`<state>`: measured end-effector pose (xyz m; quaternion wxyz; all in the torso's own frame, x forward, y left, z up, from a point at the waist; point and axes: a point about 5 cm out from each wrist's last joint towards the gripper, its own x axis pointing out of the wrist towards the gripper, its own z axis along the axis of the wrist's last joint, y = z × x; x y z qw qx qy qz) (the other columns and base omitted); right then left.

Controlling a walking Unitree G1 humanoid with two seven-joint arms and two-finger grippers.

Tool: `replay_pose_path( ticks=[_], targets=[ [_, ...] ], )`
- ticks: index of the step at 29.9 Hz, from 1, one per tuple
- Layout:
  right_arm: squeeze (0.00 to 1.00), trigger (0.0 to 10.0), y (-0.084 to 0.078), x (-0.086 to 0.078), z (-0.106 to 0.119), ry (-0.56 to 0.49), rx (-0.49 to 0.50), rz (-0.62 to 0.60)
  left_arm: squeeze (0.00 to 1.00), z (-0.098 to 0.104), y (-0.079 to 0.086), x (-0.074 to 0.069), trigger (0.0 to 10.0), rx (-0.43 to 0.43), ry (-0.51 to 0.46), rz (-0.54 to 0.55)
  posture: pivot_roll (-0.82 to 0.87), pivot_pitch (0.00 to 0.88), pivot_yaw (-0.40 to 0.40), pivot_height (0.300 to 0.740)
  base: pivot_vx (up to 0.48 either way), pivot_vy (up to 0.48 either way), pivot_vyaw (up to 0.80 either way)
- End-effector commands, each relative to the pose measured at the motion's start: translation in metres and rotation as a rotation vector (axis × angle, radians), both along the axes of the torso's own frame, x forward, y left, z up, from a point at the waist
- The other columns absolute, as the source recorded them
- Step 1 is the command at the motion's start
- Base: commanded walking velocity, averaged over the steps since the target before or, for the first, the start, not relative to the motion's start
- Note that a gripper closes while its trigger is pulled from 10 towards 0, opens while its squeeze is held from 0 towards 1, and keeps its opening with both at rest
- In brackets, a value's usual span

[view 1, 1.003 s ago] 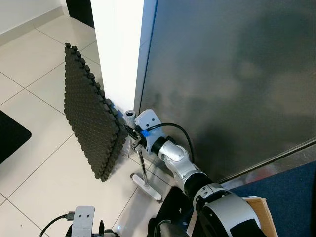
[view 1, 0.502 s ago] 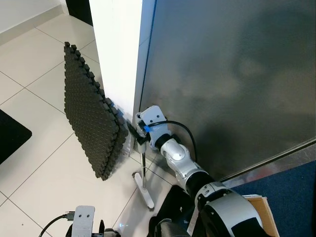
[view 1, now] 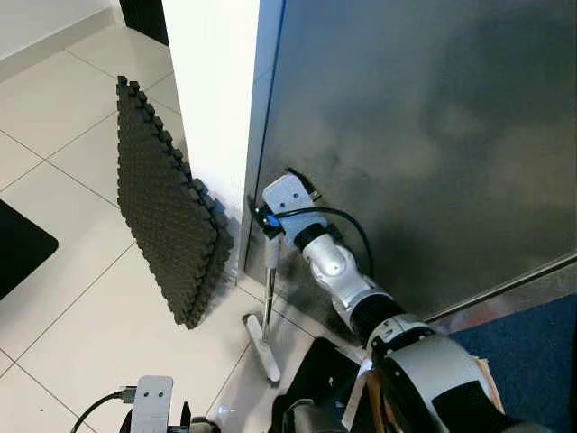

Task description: Sweep floor

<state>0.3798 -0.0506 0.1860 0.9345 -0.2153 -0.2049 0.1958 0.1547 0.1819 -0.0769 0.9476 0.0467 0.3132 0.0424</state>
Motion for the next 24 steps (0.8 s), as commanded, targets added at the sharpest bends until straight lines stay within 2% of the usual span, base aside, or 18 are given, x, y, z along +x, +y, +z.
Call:
replay_pose_path(
  ticks=[1, 10, 11, 13, 14, 20, 23, 24],
  targets=[
    [0.0, 10.0, -0.001, -0.001, 0.003, -0.032, -0.014, 0.005, 0.0, -0.034, -0.016, -0.086, 10.0, -0.054, 0.328, -0.025, 0.06, 0.33, -0.152, 0.74, 0.0, 0.0, 0.0],
    [0.0, 10.0, -0.012, 0.003, 0.023, -0.178, -0.072, -0.028, 0.0, -0.033, -0.014, -0.081, 10.0, -0.051, 0.322, -0.033, 0.06, 0.322, -0.141, 0.74, 0.0, 0.0, 0.0],
    [0.0, 10.0, -0.017, 0.004, 0.03, -0.231, -0.11, -0.033, 0.0, -0.033, -0.014, -0.081, 10.0, -0.05, 0.322, -0.036, 0.05, 0.32, -0.138, 0.74, 0.0, 0.0, 0.0],
    [0.0, 10.0, -0.018, 0.004, 0.031, -0.245, -0.119, -0.035, 0.0, -0.033, -0.014, -0.08, 10.0, -0.05, 0.322, -0.037, 0.05, 0.32, -0.138, 0.74, 0.0, 0.0, 0.0],
    [0.0, 10.0, -0.022, 0.004, 0.035, -0.288, -0.165, -0.033, 0.0, -0.033, -0.014, -0.08, 10.0, -0.05, 0.321, -0.039, 0.05, 0.316, -0.135, 0.74, 0.0, 0.0, 0.0],
    [0.0, 10.0, -0.026, 0.004, 0.039, -0.328, -0.209, -0.03, 0.0, -0.033, -0.013, -0.079, 10.0, -0.049, 0.32, -0.041, 0.05, 0.314, -0.135, 0.74, 0.0, 0.0, 0.0],
    [0.0, 10.0, -0.028, 0.0, 0.036, -0.384, -0.326, 0.02, 0.0, -0.033, -0.013, -0.079, 10.0, -0.047, 0.319, -0.041, 0.05, 0.312, -0.134, 0.74, 0.0, 0.0, 0.0],
    [0.0, 10.0, -0.028, 0.0, 0.036, -0.384, -0.326, 0.02, 0.0, -0.033, -0.013, -0.079, 10.0, -0.047, 0.319, -0.041, 0.05, 0.312, -0.134, 0.74, 0.0, 0.0, 0.0]
  ],
)
